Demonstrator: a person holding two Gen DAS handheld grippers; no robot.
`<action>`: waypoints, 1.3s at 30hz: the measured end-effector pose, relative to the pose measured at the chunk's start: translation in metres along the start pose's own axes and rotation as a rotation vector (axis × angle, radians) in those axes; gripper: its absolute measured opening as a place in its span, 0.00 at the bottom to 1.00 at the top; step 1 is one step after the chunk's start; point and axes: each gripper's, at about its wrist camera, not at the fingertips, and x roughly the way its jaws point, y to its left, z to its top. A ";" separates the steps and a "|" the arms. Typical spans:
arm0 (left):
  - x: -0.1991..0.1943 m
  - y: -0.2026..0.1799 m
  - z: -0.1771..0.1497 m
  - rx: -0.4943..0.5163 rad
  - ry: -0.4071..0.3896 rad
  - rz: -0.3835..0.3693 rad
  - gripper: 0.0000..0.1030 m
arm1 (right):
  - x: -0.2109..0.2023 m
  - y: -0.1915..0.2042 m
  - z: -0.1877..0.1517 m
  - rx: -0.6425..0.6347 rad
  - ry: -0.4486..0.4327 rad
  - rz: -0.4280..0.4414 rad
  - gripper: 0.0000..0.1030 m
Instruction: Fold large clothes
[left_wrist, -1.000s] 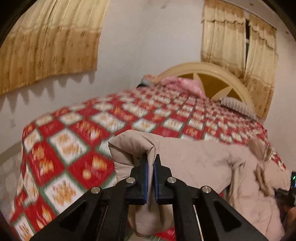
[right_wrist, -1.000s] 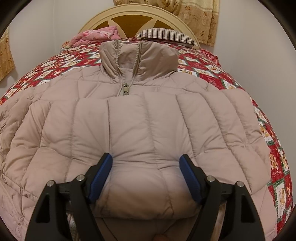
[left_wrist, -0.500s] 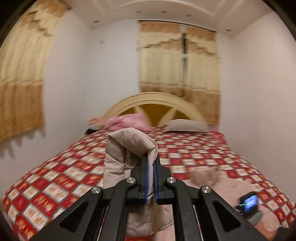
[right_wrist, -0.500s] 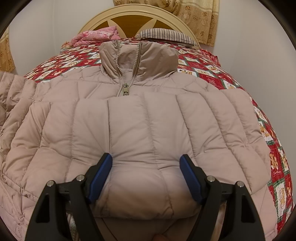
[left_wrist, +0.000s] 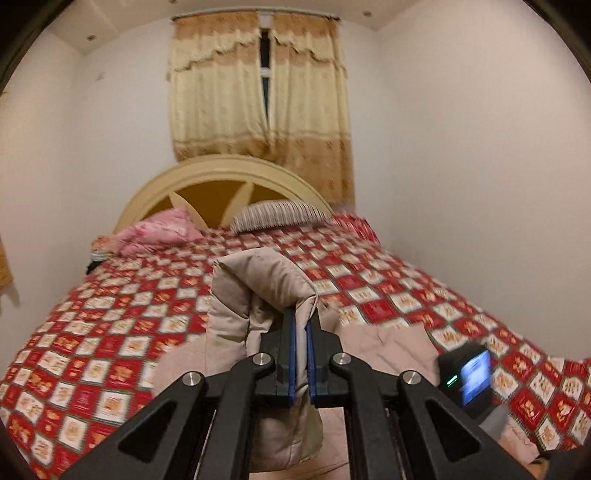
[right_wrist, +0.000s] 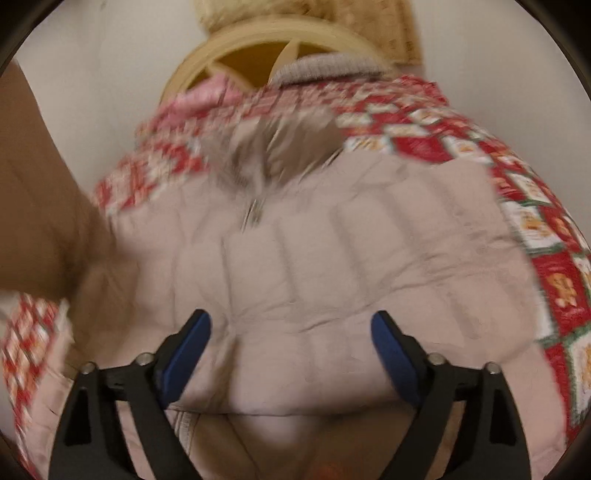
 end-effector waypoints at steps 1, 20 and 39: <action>0.010 -0.010 -0.005 0.002 0.018 -0.007 0.04 | -0.006 -0.008 0.002 0.014 -0.026 -0.023 0.91; 0.080 -0.116 -0.054 0.152 0.097 -0.059 0.63 | -0.024 -0.105 -0.029 0.396 -0.216 -0.068 0.98; 0.178 0.104 -0.113 -0.053 0.352 0.362 0.81 | -0.028 0.013 0.036 -0.014 -0.149 -0.029 0.90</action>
